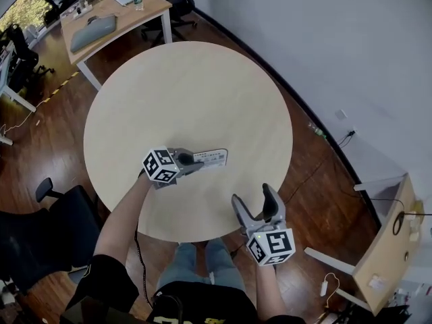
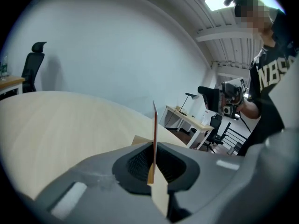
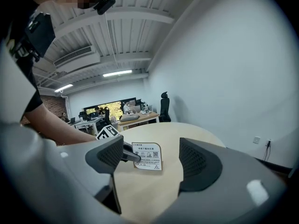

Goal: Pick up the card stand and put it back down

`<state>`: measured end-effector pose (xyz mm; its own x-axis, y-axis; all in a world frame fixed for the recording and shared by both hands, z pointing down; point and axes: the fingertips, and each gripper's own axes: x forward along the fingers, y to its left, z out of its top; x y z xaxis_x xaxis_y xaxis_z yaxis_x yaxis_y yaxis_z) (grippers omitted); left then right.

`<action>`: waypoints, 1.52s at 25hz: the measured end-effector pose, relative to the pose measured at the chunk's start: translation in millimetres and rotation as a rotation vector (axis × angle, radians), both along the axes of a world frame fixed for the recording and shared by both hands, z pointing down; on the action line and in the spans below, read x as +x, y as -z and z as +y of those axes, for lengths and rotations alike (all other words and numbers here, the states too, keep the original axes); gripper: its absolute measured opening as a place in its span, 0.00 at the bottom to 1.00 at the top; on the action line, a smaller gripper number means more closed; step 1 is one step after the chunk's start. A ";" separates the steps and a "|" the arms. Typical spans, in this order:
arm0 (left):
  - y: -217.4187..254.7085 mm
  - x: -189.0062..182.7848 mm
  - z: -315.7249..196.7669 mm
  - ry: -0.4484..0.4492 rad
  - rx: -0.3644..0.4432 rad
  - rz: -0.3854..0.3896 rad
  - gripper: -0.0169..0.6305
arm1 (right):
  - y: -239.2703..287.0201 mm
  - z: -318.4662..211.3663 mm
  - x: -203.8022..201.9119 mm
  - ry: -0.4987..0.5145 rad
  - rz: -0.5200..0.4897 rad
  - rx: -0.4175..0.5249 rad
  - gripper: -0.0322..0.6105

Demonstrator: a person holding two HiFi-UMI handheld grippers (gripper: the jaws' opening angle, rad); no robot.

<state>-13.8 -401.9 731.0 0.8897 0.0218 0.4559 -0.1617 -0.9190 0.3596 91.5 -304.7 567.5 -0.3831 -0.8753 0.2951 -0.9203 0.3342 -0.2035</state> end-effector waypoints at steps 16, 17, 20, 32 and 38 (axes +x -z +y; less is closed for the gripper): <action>-42.1 -24.9 -30.3 0.149 -0.026 -0.135 0.48 | -15.5 -6.7 11.5 0.012 0.012 -0.041 0.63; -37.0 -32.0 -31.4 0.177 -0.011 -0.139 0.50 | -15.3 -7.8 10.9 0.015 0.008 -0.040 0.63; -7.9 -57.3 -33.9 0.286 0.055 -0.122 0.51 | -7.4 -12.8 6.5 0.029 0.000 -0.022 0.63; 171.0 -101.0 56.5 0.686 0.358 0.030 0.50 | 45.0 0.1 -4.1 0.102 0.006 0.128 0.63; 237.3 -85.0 129.3 0.873 0.505 0.130 0.48 | 71.2 39.0 -17.5 0.172 -0.010 0.196 0.63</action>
